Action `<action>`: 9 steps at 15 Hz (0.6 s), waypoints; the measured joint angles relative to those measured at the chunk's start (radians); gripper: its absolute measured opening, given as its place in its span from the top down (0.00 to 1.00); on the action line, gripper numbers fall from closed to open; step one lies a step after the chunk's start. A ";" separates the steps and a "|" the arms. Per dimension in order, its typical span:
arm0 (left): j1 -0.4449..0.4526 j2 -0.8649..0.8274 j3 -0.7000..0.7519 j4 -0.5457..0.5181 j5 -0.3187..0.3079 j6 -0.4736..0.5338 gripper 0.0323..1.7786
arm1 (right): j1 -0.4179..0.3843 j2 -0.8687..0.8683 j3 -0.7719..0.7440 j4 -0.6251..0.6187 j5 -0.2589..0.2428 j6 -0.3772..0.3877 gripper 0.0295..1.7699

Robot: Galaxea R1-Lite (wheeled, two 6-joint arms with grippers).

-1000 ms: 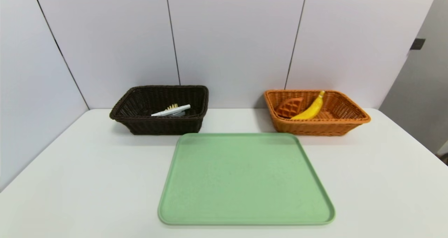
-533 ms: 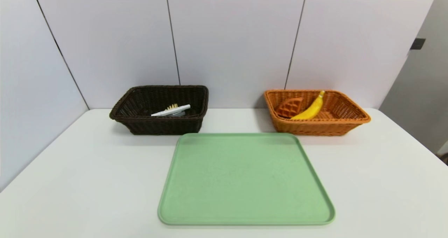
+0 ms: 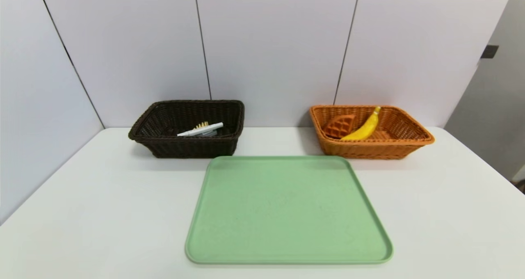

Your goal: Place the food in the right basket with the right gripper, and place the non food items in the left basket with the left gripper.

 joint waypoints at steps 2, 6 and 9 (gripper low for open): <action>0.000 -0.001 0.000 0.000 0.010 -0.014 0.05 | 0.000 0.000 0.003 0.019 0.003 0.016 0.04; 0.000 -0.002 0.001 0.000 0.012 -0.017 0.05 | 0.000 0.000 0.013 -0.008 0.004 0.044 0.04; 0.000 -0.002 0.001 0.000 0.012 -0.017 0.05 | 0.000 0.000 0.018 -0.013 0.003 0.045 0.04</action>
